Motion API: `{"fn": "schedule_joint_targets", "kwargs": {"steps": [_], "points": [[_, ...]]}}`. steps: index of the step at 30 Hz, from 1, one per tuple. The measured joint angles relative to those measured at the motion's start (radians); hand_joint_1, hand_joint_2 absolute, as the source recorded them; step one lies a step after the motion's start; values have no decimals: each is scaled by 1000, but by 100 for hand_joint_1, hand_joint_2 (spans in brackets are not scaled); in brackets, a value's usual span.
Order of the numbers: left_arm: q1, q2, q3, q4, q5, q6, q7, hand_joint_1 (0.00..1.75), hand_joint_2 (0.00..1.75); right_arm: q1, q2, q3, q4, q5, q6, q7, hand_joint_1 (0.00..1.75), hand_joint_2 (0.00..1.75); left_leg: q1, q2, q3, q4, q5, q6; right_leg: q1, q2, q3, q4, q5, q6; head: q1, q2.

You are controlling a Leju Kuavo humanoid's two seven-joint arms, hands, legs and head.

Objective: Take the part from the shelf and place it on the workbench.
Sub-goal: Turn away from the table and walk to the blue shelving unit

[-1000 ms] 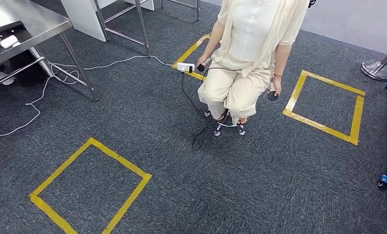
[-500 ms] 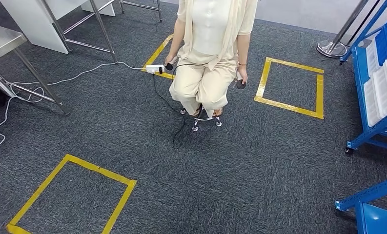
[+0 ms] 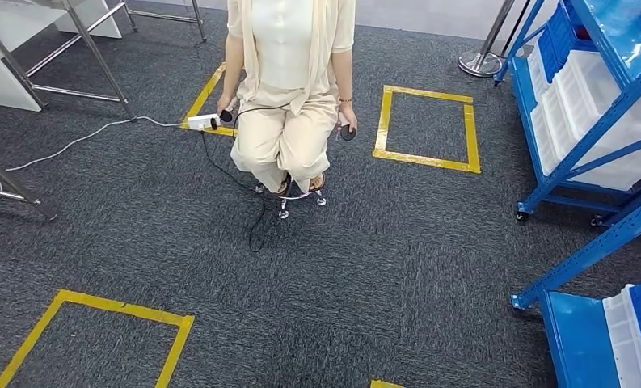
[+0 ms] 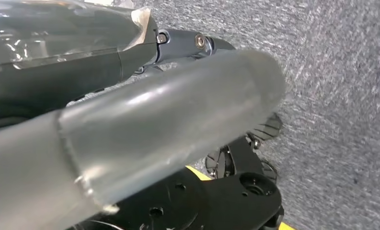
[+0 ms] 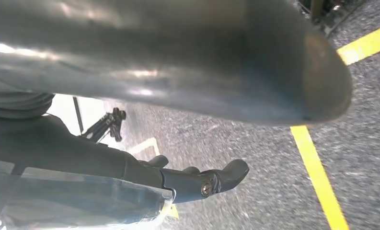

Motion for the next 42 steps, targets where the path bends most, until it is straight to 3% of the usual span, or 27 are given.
{"fn": "schedule_joint_targets", "kwargs": {"steps": [1,3,5,7,8,9,10,12,14,16,18,20,21,22,23,24,26,27,28,30,32,33,36,38,39,40,42], "points": [[-1,-1,0,0,-1,0,0,0,0,2,0,0,0,0,0,0,0,0,-1,11,1,-5,5,9,-1,3,-6,1,2,7,0,0],[-2,-2,0,0,-2,0,0,0,0,2,0,0,0,0,0,0,0,0,-2,34,3,-16,15,27,0,-31,-29,36,-14,11,2,0],[-1,-2,0,0,-2,0,0,0,0,0,0,-1,0,2,0,-1,0,0,-3,62,2,-22,19,37,0,-80,-83,146,-67,3,4,0],[-1,-2,0,0,1,2,1,0,0,-1,0,-1,0,7,1,-3,0,0,-6,90,-1,-21,19,39,-3,-95,-140,265,-112,3,5,0],[0,-2,0,0,4,3,2,0,0,0,-1,-1,0,11,2,-4,0,0,-7,104,-2,-21,19,38,-5,-97,-147,284,-116,9,5,0],[-1,-2,0,0,6,4,2,0,0,1,-2,-1,0,14,3,-4,0,0,-7,116,-2,-21,19,37,-7,-101,-131,262,-104,17,5,0],[-1,-2,0,0,8,4,2,0,0,2,-4,-1,0,18,3,-4,0,0,-7,127,-1,-21,17,35,-9,-111,-96,204,-82,26,5,0],[-1,-3,0,0,9,6,2,0,0,0,-7,-1,0,23,6,-4,0,0,-10,148,4,-19,12,26,-8,-156,-15,63,-42,33,6,0],[-2,-3,0,0,10,9,2,0,0,-4,-9,0,0,27,9,-4,0,0,-15,167,9,-17,6,12,-2,-179,14,3,-26,22,5,0],[-5,-3,0,0,11,11,3,0,0,-3,-11,0,0,29,11,-4,0,0,-12,182,14,-16,2,-1,-1,-156,11,2,-23,6,3,0],[-7,-4,0,0,12,12,3,0,0,-2,-13,0,0,30,12,-4,0,0,-5,148,9,7,-20,-14,-7,-135,15,-1,-18,-8,2,0],[-5,-4,0,0,12,13,2,0,0,-3,-13,0,0,30,12,-3,0,0,-1,87,-31,102,-82,-19,-8,-116,16,-3,-14,-22,0,0],[-3,-4,0,0,12,13,3,0,0,-3,-13,0,0,30,13,-3,0,0,0,69,-62,169,-117,-18,-4,-104,15,-2,-13,-27,-1,0],[-1,-4,0,0,12,13,3,0,0,-3,-13,0,0,30,13,-3,0,0,0,61,-91,228,-139,-18,-1,-91,14,-2,-13,-29,0,0],[1,-4,0,0,12,13,3,0,0,-2,-13,0,0,30,13,-3,0,0,0,59,-108,258,-141,-17,2,-78,14,-1,-13,-29,0,0],[2,-4,1,0,12,13,3,0,0,0,-14,0,0,30,14,-3,0,0,0,57,-108,252,-124,-15,3,-64,14,0,-13,-29,0,0],[2,-4,1,0,12,13,3,0,0,0,-14,0,0,31,14,-3,0,0,0,40,-62,142,-49,-9,4,-37,17,3,-13,-28,0,0],[2,-4,1,0,12,13,4,0,0,-1,-14,0,0,30,14,-3,0,0,1,15,-35,79,-21,-5,7,-25,15,6,-13,-27,0,0],[2,-4,1,0,11,13,4,0,0,-2,-14,0,0,30,14,-2,0,0,1,-4,-15,32,-3,-2,7,-13,12,7,-12,-23,0,0],[1,-3,1,0,10,13,5,0,0,-2,-13,0,0,30,14,0,0,0,-4,-21,-5,3,0,5,6,6,3,7,-8,-12,0,0],[-1,-4,1,0,10,13,6,0,0,0,-12,0,0,29,14,1,0,0,-9,4,-2,-6,8,17,3,15,-9,9,-4,0,0,0],[-2,-4,1,0,10,13,6,0,0,0,-12,0,0,28,13,2,0,0,-9,16,1,-15,14,25,3,-1,-19,22,-10,2,1,0],[0,-4,1,0,10,13,7,0,0,-2,-11,0,0,27,13,2,0,0,-9,61,6,-29,23,41,2,-78,-97,174,-80,-1,6,0],[0,-4,1,0,10,13,8,0,0,-1,-11,0,0,27,13,2,0,0,-11,91,4,-29,22,41,-3,-93,-145,272,-112,5,7,0],[0,-4,1,0,10,13,9,0,0,0,-11,0,0,27,13,2,0,0,-11,105,4,-29,21,40,-6,-98,-144,274,-107,13,8,0],[0,-4,1,0,10,13,9,0,0,1,-11,0,0,28,13,2,0,0,-11,117,4,-29,20,38,-10,-105,-120,234,-90,23,8,0],[0,-4,1,0,10,13,9,0,0,1,-11,0,0,30,14,2,0,0,-13,139,8,-28,16,30,-16,-144,-42,96,-46,38,8,0]]}}
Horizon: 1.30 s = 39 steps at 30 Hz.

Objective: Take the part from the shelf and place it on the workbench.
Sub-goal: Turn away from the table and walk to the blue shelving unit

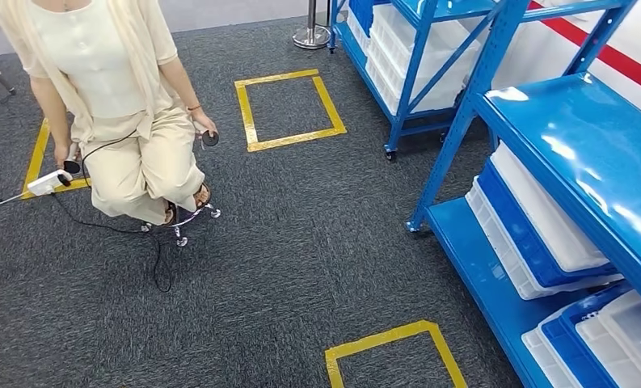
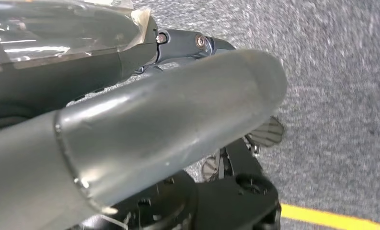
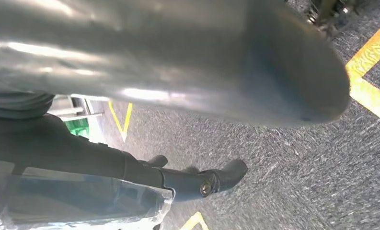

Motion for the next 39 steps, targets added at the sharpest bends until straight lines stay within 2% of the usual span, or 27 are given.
{"fn": "schedule_joint_targets", "kwargs": {"steps": [1,3,4,5,7,9,10,11,12,13,14,16,18,20,22,24,26,27,28,29,31,32,33,35,36,37,39], "points": [[0,0,0,0,0,0,0,0,0,-2,0,0,0,1,0,0,0,0,-2,10,3,1,-4,-7,1,-21,32,-55,16,0,-1,0],[-1,0,0,0,0,1,0,0,0,-4,1,0,0,2,1,0,0,0,-5,28,10,2,-10,-22,9,-38,50,-95,28,-13,-5,0],[-3,0,0,0,0,1,0,0,0,-3,0,0,0,2,1,0,0,0,-2,37,14,1,-12,-29,12,-28,48,-96,31,-21,-7,0],[-5,-1,0,0,0,1,0,0,0,-2,0,0,0,2,1,0,0,0,3,38,16,4,-15,-36,8,-16,48,-97,33,-29,-8,0],[-7,-1,0,0,0,1,0,0,0,-2,-1,0,0,2,1,0,0,0,11,-1,2,45,-50,-47,1,4,50,-101,38,-45,-9,0],[-4,-1,0,0,0,1,-1,0,0,-3,0,0,0,1,2,0,0,0,13,-59,-51,167,-122,-50,3,24,49,-102,43,-61,-10,0],[-1,-1,0,0,0,1,0,0,0,-3,0,0,0,0,3,0,0,0,13,-73,-83,235,-154,-50,7,36,47,-102,45,-66,-10,0],[0,-1,0,0,0,1,0,0,0,-3,1,0,0,-1,3,0,0,0,13,-79,-109,286,-170,-50,10,49,46,-101,45,-67,-10,0],[2,-1,0,0,0,1,0,0,0,-2,1,0,0,-1,4,0,0,0,14,-81,-119,301,-164,-49,12,63,45,-100,46,-68,-10,0],[2,-1,0,0,0,1,0,0,0,-1,2,0,0,-2,4,0,0,0,14,-84,-111,278,-138,-47,13,77,46,-99,46,-68,-10,0],[2,-1,0,0,0,1,0,0,0,-1,2,0,0,-2,4,0,0,0,15,-91,-87,223,-101,-45,14,90,47,-98,46,-67,-10,0],[3,-1,0,0,-1,1,0,0,0,-2,2,0,0,-2,4,0,0,0,18,-133,-32,94,-37,-40,17,115,46,-92,46,-64,-10,0],[2,0,0,0,-2,1,1,0,0,-5,3,0,0,-2,4,1,0,0,15,-157,-10,36,-20,-34,21,136,37,-89,49,-53,-9,0],[0,0,0,0,-2,1,1,0,0,-2,4,0,0,-2,4,2,0,0,10,-138,-9,27,-16,-22,20,152,25,-90,55,-39,-9,0],[-2,-1,0,0,-2,1,1,0,0,-1,3,0,0,-2,4,3,0,0,9,-114,-6,14,-5,-4,19,118,4,-60,39,-34,-7,0],[-1,-1,0,0,-3,1,2,0,0,-2,3,0,0,-3,4,4,0,0,8,-86,-6,7,2,6,18,64,-48,44,-18,-40,-4,0],[0,-1,0,0,-3,1,2,0,0,-3,3,0,0,-3,4,5,0,0,6,-57,-9,7,2,7,15,49,-106,167,-71,-38,-2,0],[0,-1,0,0,-3,1,2,0,0,-2,3,0,0,-3,4,5,0,0,5,-43,-11,7,2,7,12,47,-114,190,-78,-31,-2,0],[0,-1,0,0,-3,1,2,0,0,0,3,0,0,-4,4,5,0,0,5,-30,-11,7,2,5,10,43,-102,176,-70,-22,-2,0],[0,-1,0,0,-3,1,2,0,0,1,3,0,0,-4,4,5,0,0,5,-18,-10,8,0,3,7,34,-68,121,-50,-12,-1,0],[0,-1,0,0,-3,0,2,0,0,0,3,0,0,-4,4,5,0,0,2,2,-5,10,-6,-7,4,-13,14,-20,-6,-1,0,0],[0,-1,0,0,-3,0,2,0,0,-1,3,0,0,-4,4,5,0,0,-1,12,-1,11,-10,-14,6,-33,40,-64,8,-5,-1,0],[-1,0,0,0,-3,0,2,0,0,-2,3,0,0,-4,4,5,0,0,-3,21,4,12,-14,-21,9,-45,50,-85,14,-12,-2,0],[-4,0,0,0,-3,0,2,0,0,-3,3,0,0,-4,4,5,0,0,0,38,14,10,-21,-34,13,-27,49,-86,18,-29,-5,0],[-6,-1,0,0,-3,0,2,0,0,-2,3,0,0,-4,4,5,0,0,4,33,17,14,-27,-40,9,-16,50,-87,19,-35,-6,0],[-7,-1,0,0,-3,0,2,0,0,-3,3,0,0,-4,4,5,0,0,8,12,12,32,-43,-46,6,-5,53,-89,21,-43,-7,0],[-5,-1,0,0,-3,0,2,0,0,-3,4,0,0,-5,4,5,0,0,13,-48,-29,127,-103,-53,2,16,55,-90,26,-57,-9,0]]}}
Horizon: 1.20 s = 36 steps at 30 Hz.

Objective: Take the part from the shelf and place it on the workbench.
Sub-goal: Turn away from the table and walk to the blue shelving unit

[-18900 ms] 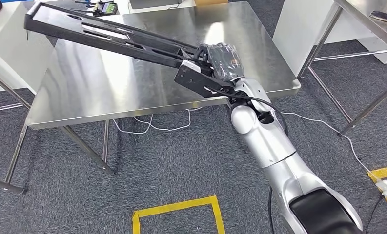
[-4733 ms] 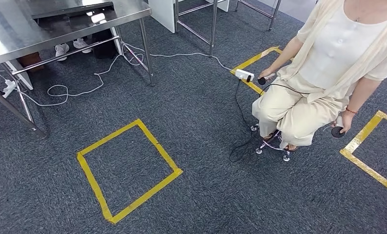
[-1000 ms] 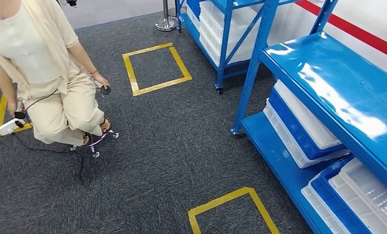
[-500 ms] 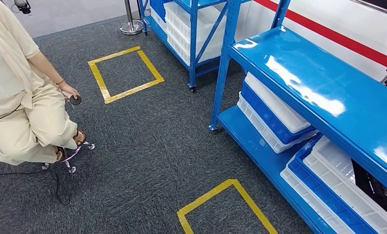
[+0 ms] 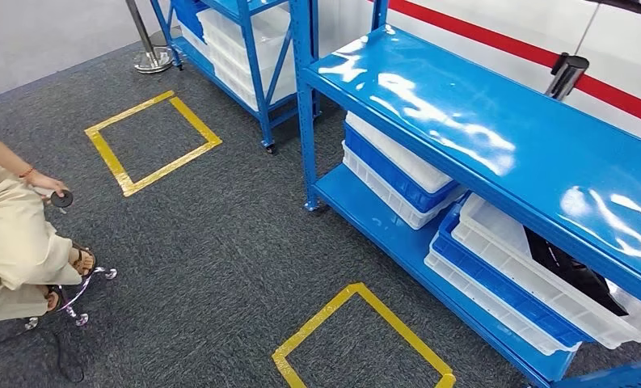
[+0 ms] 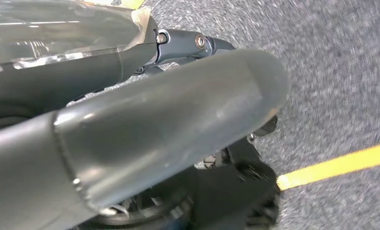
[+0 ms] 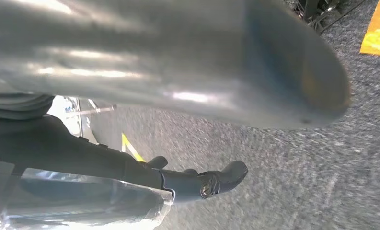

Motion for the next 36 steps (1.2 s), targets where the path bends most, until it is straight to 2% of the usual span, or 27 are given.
{"fn": "schedule_joint_targets", "kwargs": {"steps": [1,2,3,4,5,6,8,10,12,13,15,17,18,19,20,22,23,24,26,28,29,31,32,33,34,35,36], "points": [[2,0,0,0,0,0,0,0,0,0,0,0,0,0,0,-1,0,0,0,-21,-35,72,-37,0,3,12,-1,0,1,-4,0,0],[3,0,0,0,0,0,0,0,0,1,1,0,0,0,0,-2,0,0,0,-30,-68,139,-63,0,6,25,-1,1,1,-6,0,0],[5,0,0,0,0,0,0,0,0,2,1,0,0,0,0,-4,0,0,0,-33,-92,181,-72,0,9,38,-1,1,1,-6,0,0],[6,0,0,0,0,0,0,0,0,3,1,0,0,0,0,-6,0,0,0,-34,-104,194,-63,2,10,51,0,1,1,-6,0,0],[6,0,0,0,0,0,0,0,0,5,1,0,0,0,0,-9,0,0,0,-37,-93,159,-31,4,11,64,2,1,1,-6,0,0],[6,1,0,0,0,0,0,0,0,5,1,0,0,0,0,-11,0,0,1,-46,-69,96,12,7,11,77,4,1,1,-5,0,0],[6,2,0,0,0,0,0,0,0,4,2,0,0,1,0,-13,0,0,3,-89,-16,-38,81,12,15,102,4,4,0,-3,0,0],[7,3,0,0,0,1,0,0,0,3,4,0,0,2,0,-16,0,0,1,-111,2,-88,95,17,17,120,-4,5,2,5,0,0],[6,3,0,0,0,1,0,0,0,5,4,0,0,3,0,-18,0,0,-6,-94,4,-93,97,26,14,135,-15,3,5,17,0,0],[5,3,0,0,0,1,-1,0,0,7,4,0,0,3,0,-20,0,0,-8,-84,5,-97,100,34,13,131,-20,8,4,22,0,0],[4,3,0,0,0,1,-2,0,0,8,4,-1,0,3,2,-23,0,0,-6,-62,7,-107,109,50,14,93,-44,53,-21,23,4,0],[6,3,0,0,0,1,-3,0,0,6,4,-1,0,3,3,-28,0,0,-7,-35,5,-111,111,58,14,47,-101,168,-78,15,9,0],[6,3,0,0,0,1,-3,0,0,6,4,-1,0,3,3,-29,0,0,-8,-20,3,-111,111,59,12,39,-131,229,-103,15,10,0],[7,3,0,0,0,1,-3,0,0,6,4,-1,0,3,3,-30,0,0,-8,-5,2,-110,111,59,11,34,-149,270,-116,18,10,0],[7,3,0,0,0,2,-3,0,0,7,4,-1,0,3,3,-30,0,0,-8,8,2,-110,111,59,9,30,-148,275,-113,26,10,0],[6,3,0,0,0,1,-3,0,0,8,2,-2,0,2,3,-30,0,0,-7,31,3,-109,109,55,3,11,-89,176,-73,47,10,0],[6,3,0,0,0,1,-3,0,0,7,2,-2,0,1,3,-30,0,0,-10,42,5,-107,106,50,2,-12,-51,106,-50,52,11,0],[6,3,0,0,-1,1,-3,0,0,5,2,-3,0,1,3,-30,0,0,-12,51,7,-106,102,43,2,-31,-21,50,-32,52,10,0],[4,3,0,0,-4,1,-3,0,0,2,3,-5,0,0,3,-30,0,0,-16,68,14,-104,96,29,7,-47,-1,8,-20,38,7,0],[0,3,0,0,-8,0,-3,0,0,4,3,-8,0,-2,3,-30,0,0,-10,81,21,-106,93,16,7,-26,-1,6,-17,22,5,0],[-2,3,0,0,-10,0,-3,0,0,4,2,-9,0,-3,3,-31,0,0,-6,73,21,-98,85,10,5,-16,0,4,-15,15,4,0],[-3,2,0,0,-11,0,-2,0,0,3,2,-10,0,-5,3,-31,0,0,0,28,-2,-36,39,1,-1,3,5,2,-8,2,0,0],[-2,2,0,0,-12,0,-2,0,0,2,3,-11,0,-6,3,-31,0,0,2,-1,-27,24,4,-2,0,12,4,2,-6,-1,-3,0],[0,2,0,0,-12,0,-1,0,0,2,4,-12,0,-7,3,-31,0,0,2,-18,-60,94,-29,-3,3,22,2,2,-5,-4,-4,0],[1,2,0,0,-12,0,-1,0,0,2,5,-14,0,-7,3,-31,0,0,2,-26,-88,149,-47,-4,5,35,2,2,-4,-5,-3,0],[3,2,0,0,-12,0,0,0,0,3,6,-15,0,-8,3,-31,0,0,2,-31,-106,179,-48,-3,8,48,2,3,-4,-6,-4,0],[3,2,0,0,-12,0,0,0,0,4,7,-17,0,-9,4,-31,0,0,1,-34,-104,167,-26,1,10,62,4,3,-4,-6,-3,0]]}}
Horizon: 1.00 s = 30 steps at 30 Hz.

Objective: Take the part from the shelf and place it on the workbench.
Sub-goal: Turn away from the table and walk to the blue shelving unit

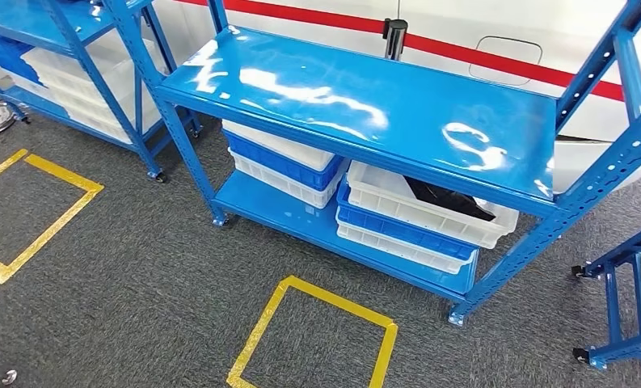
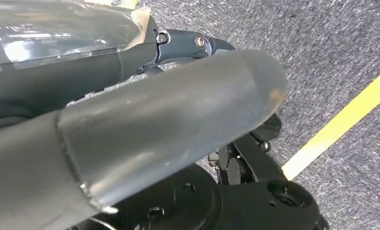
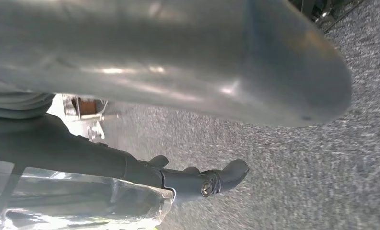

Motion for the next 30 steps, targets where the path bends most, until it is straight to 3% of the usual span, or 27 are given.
{"fn": "schedule_joint_targets", "kwargs": {"steps": [1,3,5,7,9,11,13,14,15,16,18,20,22,24,25,30], "points": [[0,0,0,0,0,0,0,0,0,1,0,-2,0,-1,0,0,0,0,0,-7,20,-51,37,5,1,13,2,0,0,0,0,0],[0,2,0,0,0,1,0,0,0,0,2,-5,0,-2,1,-1,0,0,-1,-51,76,-186,106,19,4,38,3,1,0,1,0,0],[0,4,0,0,0,1,0,0,0,-1,4,-7,0,-3,2,-1,0,0,-5,-79,104,-256,128,29,7,58,-2,2,2,6,1,0],[-2,4,0,0,0,0,0,0,0,1,6,-8,0,-3,3,-1,0,0,-10,-62,108,-267,131,36,6,73,-13,-1,7,16,1,0],[-3,2,0,0,0,0,1,0,0,2,5,-8,0,-4,4,-2,0,0,-9,-39,114,-284,141,48,6,43,-29,20,-4,22,2,0],[-1,2,0,0,2,0,1,0,0,0,4,-9,0,-6,9,-4,0,0,-7,-10,116,-295,149,56,5,-9,-74,111,-54,17,5,0],[1,2,0,0,3,0,2,0,0,-1,3,-10,0,-3,13,-6,0,0,-7,20,114,-295,149,57,0,-28,-134,231,-104,18,6,0],[2,1,0,0,3,0,2,0,0,0,2,-10,0,2,12,-7,0,0,-6,34,113,-295,148,57,-3,-31,-146,259,-111,24,6,0],[2,1,0,0,3,0,3,0,0,1,1,-10,0,8,10,-6,0,0,-5,46,113,-295,148,55,-7,-34,-138,250,-103,35,7,0],[2,1,0,0,3,0,3,0,0,2,0,-10,0,14,7,-5,0,0,-4,55,113,-294,147,52,-12,-38,-111,204,-83,48,7,0],[0,0,0,0,3,0,3,0,0,3,-2,-10,0,24,-2,-2,0,0,-3,67,115,-289,142,39,-18,-54,-30,66,-38,65,8,0],[-3,0,0,0,2,0,2,0,0,5,-1,-10,0,33,-8,2,0,0,-7,73,116,-283,136,25,-20,-63,11,-6,-15,58,7,0],[-5,1,0,0,0,0,2,0,0,6,0,-9,0,42,-11,7,0,0,-6,71,116,-282,134,32,-20,-62,13,-9,-9,46,4,0],[-5,1,0,0,-2,0,1,0,0,5,1,-7,0,46,-13,10,0,0,-1,67,117,-284,136,48,-16,-63,14,-9,-9,44,5,0],[-4,1,0,0,-3,0,1,0,0,5,1,-6,0,47,-13,12,0,0,0,66,117,-285,139,49,-14,-63,14,-9,-9,44,5,0],[-4,1,0,0,-4,0,2,0,0,4,2,-6,0,48,-16,14,0,0,5,66,119,-293,146,39,-6,-64,12,-8,-9,31,5,0]]}}
